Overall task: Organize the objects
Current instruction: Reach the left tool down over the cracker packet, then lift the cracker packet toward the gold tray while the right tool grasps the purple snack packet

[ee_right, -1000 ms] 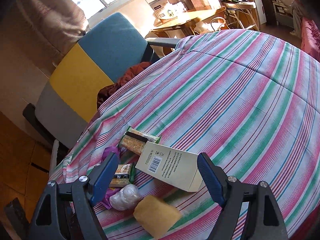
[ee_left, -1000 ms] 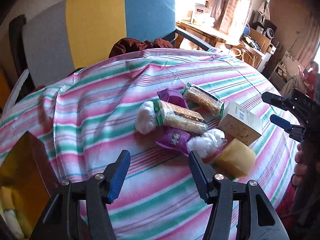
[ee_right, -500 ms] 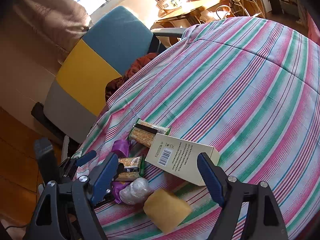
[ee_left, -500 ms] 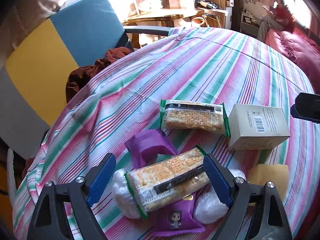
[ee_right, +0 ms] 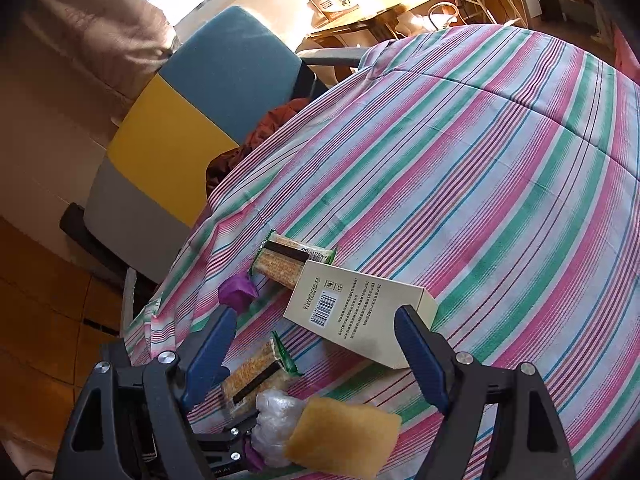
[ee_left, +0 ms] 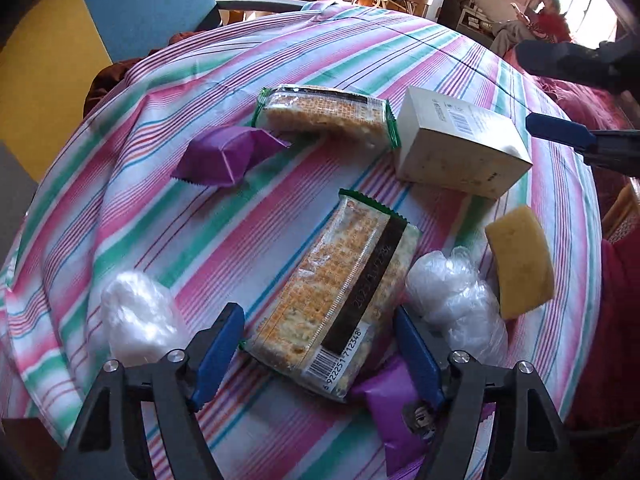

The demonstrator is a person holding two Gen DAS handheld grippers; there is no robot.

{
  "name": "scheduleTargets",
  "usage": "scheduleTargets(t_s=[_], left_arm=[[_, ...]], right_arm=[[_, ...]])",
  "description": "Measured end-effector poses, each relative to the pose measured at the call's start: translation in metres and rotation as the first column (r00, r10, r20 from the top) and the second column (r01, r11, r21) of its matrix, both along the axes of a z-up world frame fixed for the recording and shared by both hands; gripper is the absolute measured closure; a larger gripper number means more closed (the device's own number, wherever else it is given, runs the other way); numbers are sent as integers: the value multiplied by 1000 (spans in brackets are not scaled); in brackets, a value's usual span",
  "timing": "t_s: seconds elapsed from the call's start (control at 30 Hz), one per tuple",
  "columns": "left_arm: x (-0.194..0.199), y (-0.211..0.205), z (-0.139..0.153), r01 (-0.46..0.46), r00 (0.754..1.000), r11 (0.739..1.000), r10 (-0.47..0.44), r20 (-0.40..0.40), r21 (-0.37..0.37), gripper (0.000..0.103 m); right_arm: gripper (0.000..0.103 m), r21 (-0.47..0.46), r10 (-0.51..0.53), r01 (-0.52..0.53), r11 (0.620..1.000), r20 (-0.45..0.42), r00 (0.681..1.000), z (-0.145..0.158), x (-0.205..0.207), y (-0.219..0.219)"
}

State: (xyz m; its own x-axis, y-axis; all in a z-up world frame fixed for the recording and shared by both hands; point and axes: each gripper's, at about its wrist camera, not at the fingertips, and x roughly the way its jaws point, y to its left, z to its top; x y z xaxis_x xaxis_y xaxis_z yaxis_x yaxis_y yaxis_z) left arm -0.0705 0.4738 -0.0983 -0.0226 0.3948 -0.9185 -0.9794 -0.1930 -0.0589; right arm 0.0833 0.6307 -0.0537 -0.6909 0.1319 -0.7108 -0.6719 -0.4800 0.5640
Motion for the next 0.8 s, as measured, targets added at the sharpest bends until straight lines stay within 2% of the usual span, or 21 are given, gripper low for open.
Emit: scheduleTargets(t_s=[0.13,0.37,0.4,0.43,0.53,0.63,0.73,0.8], left_arm=[[5,-5,8,-22,1000,1000,22,-4,20,30],[29,18,7,61,989,998,-62,-132,-13,30],[30,18,3,66,988,998,-69,-138,-23,41],[31,19,1,63,989,998,-66,-134,-27,44],[30,5,4,17,995,1000,-16,-98,13,52],[28,-18,13,-47,995,997,52,-83,59,52],[19,-46,26,-157,985,982,163,-59,108,52],[12,-69,36,-233,970,963,240,-37,138,52]], right_arm=[[20,10,-7,7,1000,12,1000,0,0,0],[20,17,-24,23,1000,24,999,-2,2,4],[20,23,-23,23,999,28,999,-2,1,4],[20,29,-23,22,999,31,999,-2,1,5],[20,59,5,-6,998,24,1000,3,-3,2],[20,116,82,-82,990,9,997,12,-14,-10],[22,145,190,-189,971,6,982,15,-30,-25],[27,154,268,-265,952,3,963,16,-39,-37]])
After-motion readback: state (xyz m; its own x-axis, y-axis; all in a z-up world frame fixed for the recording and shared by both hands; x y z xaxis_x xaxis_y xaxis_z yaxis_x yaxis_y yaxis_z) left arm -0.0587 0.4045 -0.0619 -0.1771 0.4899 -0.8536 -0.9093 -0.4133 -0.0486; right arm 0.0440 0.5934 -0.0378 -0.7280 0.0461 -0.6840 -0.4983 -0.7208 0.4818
